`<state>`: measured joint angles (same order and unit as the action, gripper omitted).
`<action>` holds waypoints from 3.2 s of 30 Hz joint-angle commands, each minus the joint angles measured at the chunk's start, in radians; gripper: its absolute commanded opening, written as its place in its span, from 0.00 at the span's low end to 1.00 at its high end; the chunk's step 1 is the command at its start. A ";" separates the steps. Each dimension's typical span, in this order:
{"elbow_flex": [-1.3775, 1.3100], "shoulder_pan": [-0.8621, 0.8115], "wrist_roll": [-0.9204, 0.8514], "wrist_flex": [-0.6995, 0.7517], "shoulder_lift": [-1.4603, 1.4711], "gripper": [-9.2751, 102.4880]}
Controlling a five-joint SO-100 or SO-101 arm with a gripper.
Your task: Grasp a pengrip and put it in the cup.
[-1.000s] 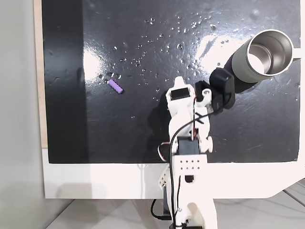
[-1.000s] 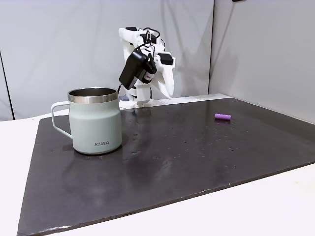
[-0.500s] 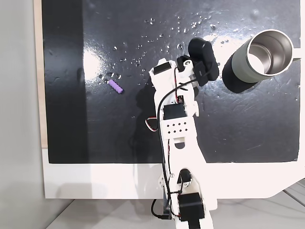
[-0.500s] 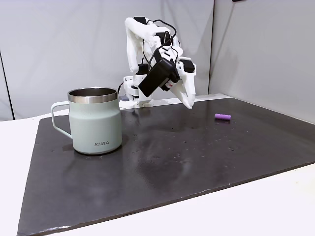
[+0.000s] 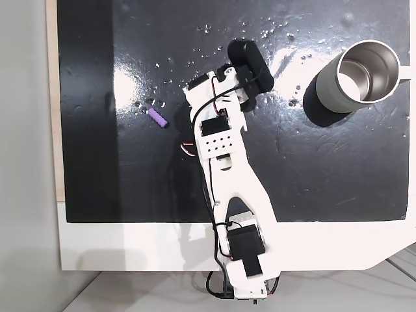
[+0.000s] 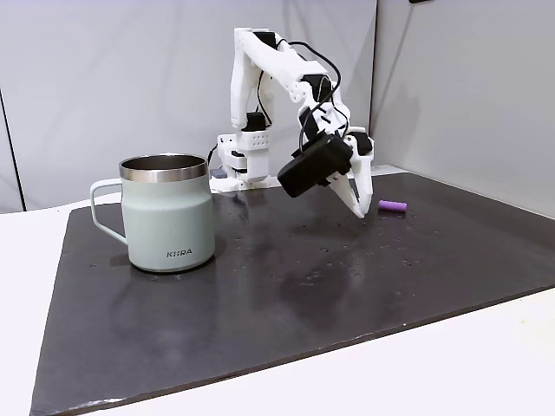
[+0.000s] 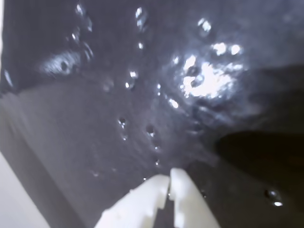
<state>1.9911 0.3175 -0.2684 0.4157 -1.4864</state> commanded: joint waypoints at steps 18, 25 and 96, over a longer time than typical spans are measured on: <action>-0.035 0.304 -0.500 0.097 -0.127 0.09; -0.020 0.350 -0.687 0.118 -0.163 0.09; -0.417 0.333 -1.431 0.482 0.278 0.08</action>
<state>1.5923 0.6780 -1.6904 0.9219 -1.2088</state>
